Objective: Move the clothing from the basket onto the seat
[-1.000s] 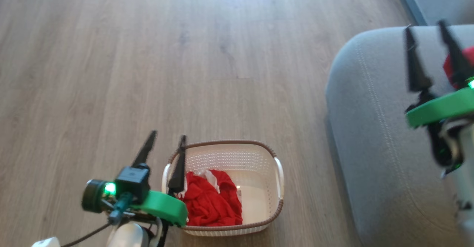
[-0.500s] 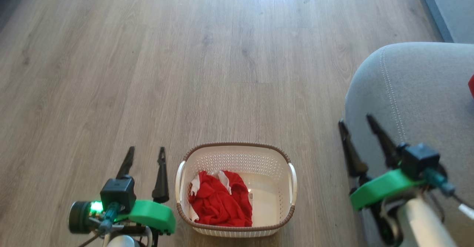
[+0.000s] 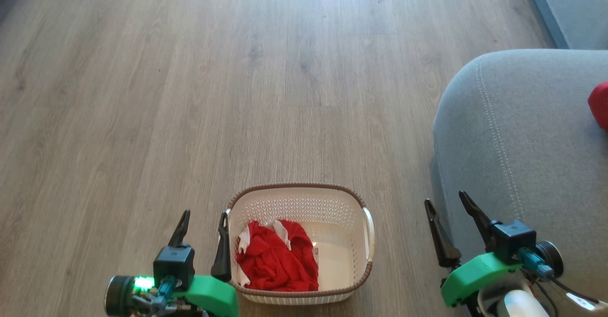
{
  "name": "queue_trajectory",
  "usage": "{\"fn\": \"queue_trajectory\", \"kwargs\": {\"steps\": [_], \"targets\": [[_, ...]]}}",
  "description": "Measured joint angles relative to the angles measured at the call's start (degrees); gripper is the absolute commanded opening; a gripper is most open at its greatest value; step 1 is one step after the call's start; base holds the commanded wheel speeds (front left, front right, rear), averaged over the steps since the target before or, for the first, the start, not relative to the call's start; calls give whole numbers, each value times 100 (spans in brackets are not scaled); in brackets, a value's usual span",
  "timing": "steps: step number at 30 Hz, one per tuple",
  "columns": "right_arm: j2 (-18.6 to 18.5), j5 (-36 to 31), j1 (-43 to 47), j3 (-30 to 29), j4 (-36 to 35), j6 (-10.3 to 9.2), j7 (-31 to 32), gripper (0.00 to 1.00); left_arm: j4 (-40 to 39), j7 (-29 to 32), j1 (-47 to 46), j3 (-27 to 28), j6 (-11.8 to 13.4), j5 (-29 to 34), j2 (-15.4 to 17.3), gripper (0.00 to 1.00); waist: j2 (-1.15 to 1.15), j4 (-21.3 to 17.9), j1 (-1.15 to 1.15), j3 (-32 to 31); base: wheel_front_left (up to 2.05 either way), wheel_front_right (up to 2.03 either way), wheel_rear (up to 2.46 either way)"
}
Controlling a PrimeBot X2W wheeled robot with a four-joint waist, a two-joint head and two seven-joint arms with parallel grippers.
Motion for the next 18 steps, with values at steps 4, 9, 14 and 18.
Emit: {"fn": "queue_trajectory", "kwargs": {"steps": [4, 9, 14, 18], "targets": [[33, -48, 0, -74, 15, 0, 0, 100, 49, 0, 40, -13, -1, 0, 1, 100, 0, -34, 0, 26, 0, 0, 0], [93, -48, 0, -89, 15, 0, 0, 100, 68, 0, 39, -40, -9, 0, 1, 100, 0, -40, 0, 64, 0, 0, 0], [93, -65, -1, -99, 18, 0, 0, 100, 89, 0, 39, -70, -36, -5, 1, 100, 0, -43, 0, 72, 0, 0, 0], [93, -91, -1, -116, 25, 0, 0, 100, 100, 0, 38, -138, -53, -7, 1, 100, 0, -48, 0, 70, 0, 0, 0]]}}
